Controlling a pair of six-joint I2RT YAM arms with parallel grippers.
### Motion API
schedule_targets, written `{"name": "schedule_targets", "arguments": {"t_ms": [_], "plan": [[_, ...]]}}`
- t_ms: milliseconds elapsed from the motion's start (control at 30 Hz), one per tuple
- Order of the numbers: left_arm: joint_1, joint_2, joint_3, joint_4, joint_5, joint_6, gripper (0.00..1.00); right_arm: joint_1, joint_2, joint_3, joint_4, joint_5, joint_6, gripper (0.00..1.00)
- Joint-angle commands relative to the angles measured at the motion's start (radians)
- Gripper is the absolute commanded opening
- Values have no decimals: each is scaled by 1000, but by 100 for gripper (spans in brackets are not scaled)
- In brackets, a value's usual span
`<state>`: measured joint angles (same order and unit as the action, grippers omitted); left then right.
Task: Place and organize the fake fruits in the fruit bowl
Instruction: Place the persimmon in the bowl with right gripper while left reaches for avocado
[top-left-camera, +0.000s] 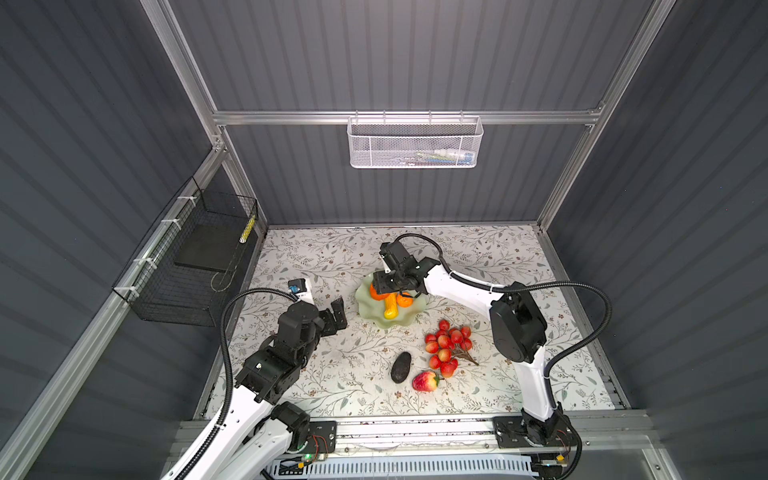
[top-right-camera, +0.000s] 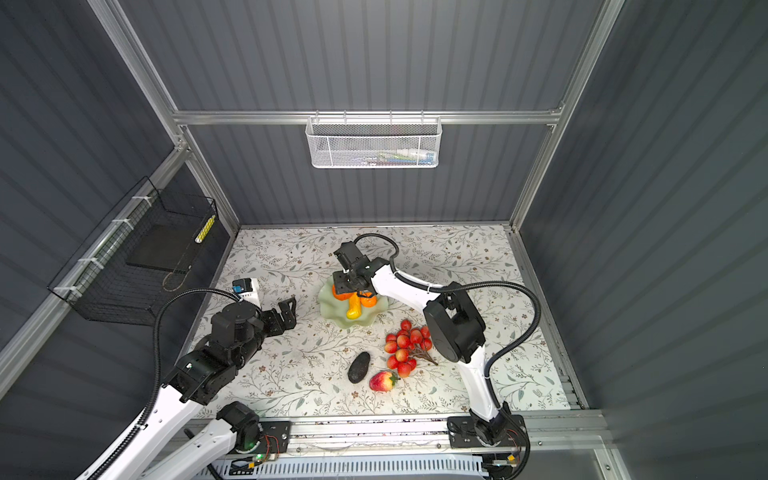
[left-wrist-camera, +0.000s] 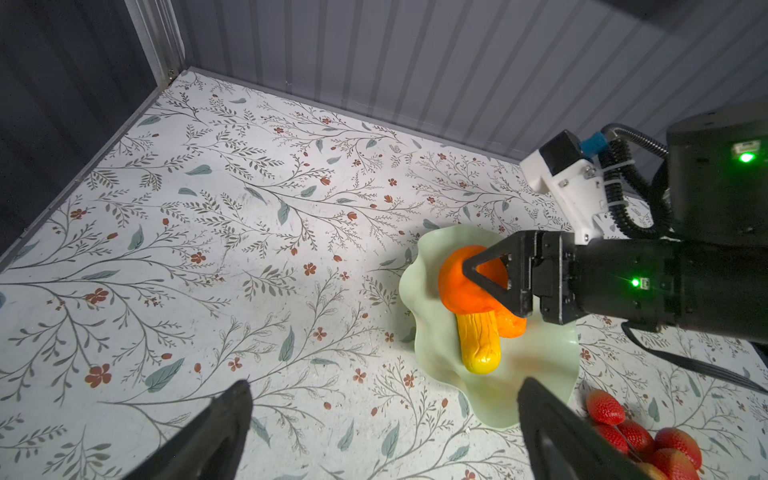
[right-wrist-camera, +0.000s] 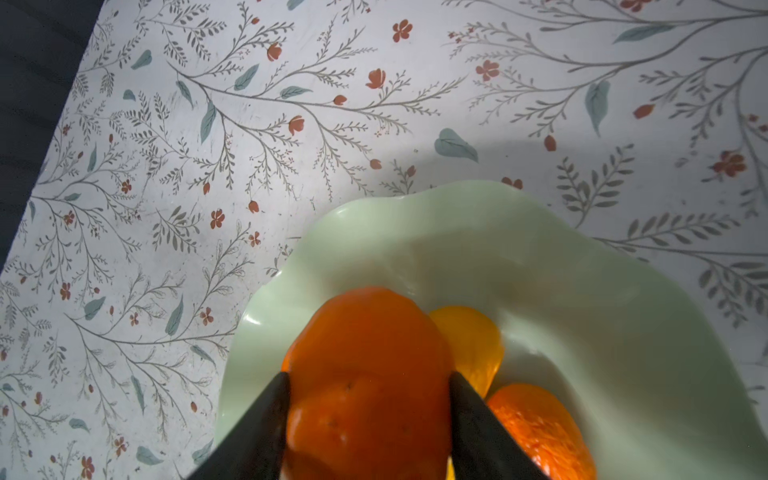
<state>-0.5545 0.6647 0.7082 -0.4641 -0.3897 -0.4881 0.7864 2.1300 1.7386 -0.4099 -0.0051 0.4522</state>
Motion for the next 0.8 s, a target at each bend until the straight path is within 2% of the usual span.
{"name": "schedule_targets", "arguments": {"t_ms": [0,133,233,433,500,600,767], "plan": [[7,-6,-1,-29,39,-11,99,1,20,31,-75,-13,-20,72],[7,29,20,-35,97,5,95,-27,-47,24,-67,-44,-12,83],[8,85,56,-49,190,30,92,-65,-141,-22,-32,-65,12,91],[-3,207,90,-52,442,29,86,-194,-404,-271,153,-127,121,99],[-45,232,87,-58,474,11,85,-240,-489,-363,201,-125,145,99],[-177,265,84,-94,409,-14,85,-292,-592,-474,227,-75,147,99],[-311,309,5,-46,415,-83,83,-364,-704,-614,229,-44,152,99]]}}
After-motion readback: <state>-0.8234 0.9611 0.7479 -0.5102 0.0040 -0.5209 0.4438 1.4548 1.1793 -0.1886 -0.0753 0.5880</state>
